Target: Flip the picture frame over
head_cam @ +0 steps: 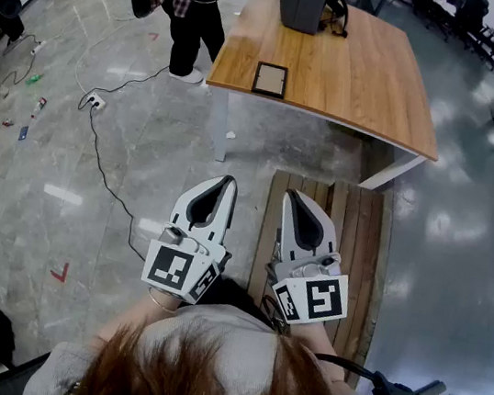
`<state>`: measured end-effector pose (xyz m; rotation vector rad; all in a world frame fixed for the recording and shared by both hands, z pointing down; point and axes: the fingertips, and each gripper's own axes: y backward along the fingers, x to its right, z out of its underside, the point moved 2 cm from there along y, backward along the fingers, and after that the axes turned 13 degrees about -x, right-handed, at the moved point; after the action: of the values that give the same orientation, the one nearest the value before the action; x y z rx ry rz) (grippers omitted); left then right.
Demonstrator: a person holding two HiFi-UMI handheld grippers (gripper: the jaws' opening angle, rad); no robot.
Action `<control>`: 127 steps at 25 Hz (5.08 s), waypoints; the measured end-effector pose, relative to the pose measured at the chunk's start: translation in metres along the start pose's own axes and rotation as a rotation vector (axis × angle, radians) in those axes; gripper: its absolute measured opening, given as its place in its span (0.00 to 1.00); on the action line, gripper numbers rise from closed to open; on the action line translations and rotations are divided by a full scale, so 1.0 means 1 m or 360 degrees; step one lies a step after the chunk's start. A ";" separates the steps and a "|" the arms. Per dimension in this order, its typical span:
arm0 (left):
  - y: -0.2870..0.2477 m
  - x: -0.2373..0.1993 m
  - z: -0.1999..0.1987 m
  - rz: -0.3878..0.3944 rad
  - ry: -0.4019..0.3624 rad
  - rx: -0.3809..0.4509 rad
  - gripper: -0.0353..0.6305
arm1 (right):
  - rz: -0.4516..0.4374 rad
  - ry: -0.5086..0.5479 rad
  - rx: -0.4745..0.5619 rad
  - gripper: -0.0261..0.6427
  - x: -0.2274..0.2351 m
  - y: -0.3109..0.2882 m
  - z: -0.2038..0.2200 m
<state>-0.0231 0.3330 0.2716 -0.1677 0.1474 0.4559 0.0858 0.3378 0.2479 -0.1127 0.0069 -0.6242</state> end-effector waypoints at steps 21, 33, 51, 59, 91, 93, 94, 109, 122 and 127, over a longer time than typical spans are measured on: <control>-0.189 -0.156 -0.044 -0.0050 -0.0004 0.0063 0.06 | 0.0087 0.0005 -0.0003 0.06 0.111 -0.207 -0.008; -0.313 -0.210 -0.070 0.0126 -0.0049 -0.0034 0.06 | 0.0174 -0.0010 -0.0041 0.06 0.168 -0.334 -0.031; -0.331 -0.236 -0.035 -0.0039 0.0021 -0.0171 0.06 | 0.0095 -0.0709 -0.0287 0.07 0.208 -0.397 0.073; -0.337 -0.238 -0.017 -0.0031 0.0021 -0.0272 0.06 | 0.0059 -0.1610 -0.0042 0.11 0.225 -0.394 0.147; -0.342 -0.256 0.016 -0.0062 0.0024 -0.0443 0.06 | 0.0241 -0.2568 -0.0065 0.33 0.248 -0.443 0.275; -0.342 -0.255 0.017 -0.0055 0.0031 -0.0448 0.06 | 0.0230 -0.2564 -0.0075 0.33 0.246 -0.446 0.274; -0.341 -0.255 0.018 -0.0053 0.0032 -0.0451 0.06 | 0.0220 -0.2561 -0.0079 0.33 0.246 -0.447 0.274; -0.346 -0.252 0.022 -0.0030 0.0055 -0.0463 0.06 | 0.0150 -0.2632 -0.0080 0.33 0.249 -0.453 0.276; -0.348 -0.251 0.023 -0.0018 0.0058 -0.0467 0.06 | 0.0180 -0.2673 -0.0138 0.32 0.242 -0.443 0.276; -0.347 -0.247 0.022 -0.0002 0.0049 -0.0466 0.06 | 0.0155 -0.2615 -0.0086 0.18 0.237 -0.432 0.268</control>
<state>-0.0843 -0.0746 0.3819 -0.4620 0.1101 0.4726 0.0374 -0.1213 0.5668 -0.6448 -1.5460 -0.2869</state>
